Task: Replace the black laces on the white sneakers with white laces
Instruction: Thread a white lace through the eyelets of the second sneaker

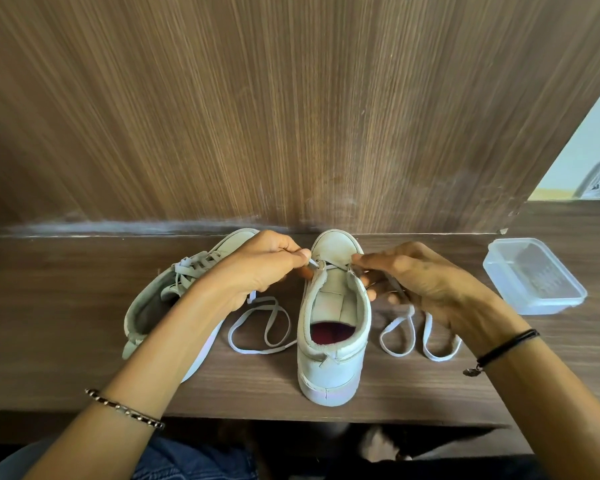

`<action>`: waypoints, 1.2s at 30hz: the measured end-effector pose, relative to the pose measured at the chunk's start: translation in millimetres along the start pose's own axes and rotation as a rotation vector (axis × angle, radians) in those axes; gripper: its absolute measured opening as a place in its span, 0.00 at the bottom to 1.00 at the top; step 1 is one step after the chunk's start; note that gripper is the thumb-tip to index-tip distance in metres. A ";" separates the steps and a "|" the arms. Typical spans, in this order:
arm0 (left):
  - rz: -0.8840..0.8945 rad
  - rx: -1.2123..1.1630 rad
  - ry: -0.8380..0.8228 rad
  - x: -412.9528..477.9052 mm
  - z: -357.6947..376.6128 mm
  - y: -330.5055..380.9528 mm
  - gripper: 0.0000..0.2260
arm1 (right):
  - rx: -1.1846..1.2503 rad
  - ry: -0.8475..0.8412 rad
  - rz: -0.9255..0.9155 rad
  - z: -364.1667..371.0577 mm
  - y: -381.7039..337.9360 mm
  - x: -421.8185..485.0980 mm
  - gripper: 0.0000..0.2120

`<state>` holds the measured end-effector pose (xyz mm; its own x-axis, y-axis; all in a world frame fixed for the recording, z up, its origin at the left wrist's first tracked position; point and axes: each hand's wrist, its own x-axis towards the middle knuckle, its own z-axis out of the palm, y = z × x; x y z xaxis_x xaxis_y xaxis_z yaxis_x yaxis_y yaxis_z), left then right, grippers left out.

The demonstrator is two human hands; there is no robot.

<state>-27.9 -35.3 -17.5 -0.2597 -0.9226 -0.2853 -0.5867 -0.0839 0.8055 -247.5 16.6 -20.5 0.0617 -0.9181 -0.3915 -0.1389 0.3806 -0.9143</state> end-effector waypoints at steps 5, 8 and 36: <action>0.000 0.036 0.055 1.6 4.4 0.4 0.11 | -0.180 0.070 -0.115 -10.0 -13.9 -5.2 0.13; 0.052 0.068 0.091 3.7 3.4 2.6 0.11 | -0.194 0.083 -0.210 -7.3 -17.5 -7.6 0.14; 0.156 0.339 0.254 -11.6 8.2 14.7 0.13 | -0.093 0.195 -0.234 6.6 -18.5 -10.4 0.10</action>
<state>-39.7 -22.7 -6.6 -0.1931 -0.9812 -0.0032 -0.7848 0.1525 0.6006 -239.1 19.8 -0.1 -0.0873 -0.9868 -0.1364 -0.2333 0.1534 -0.9602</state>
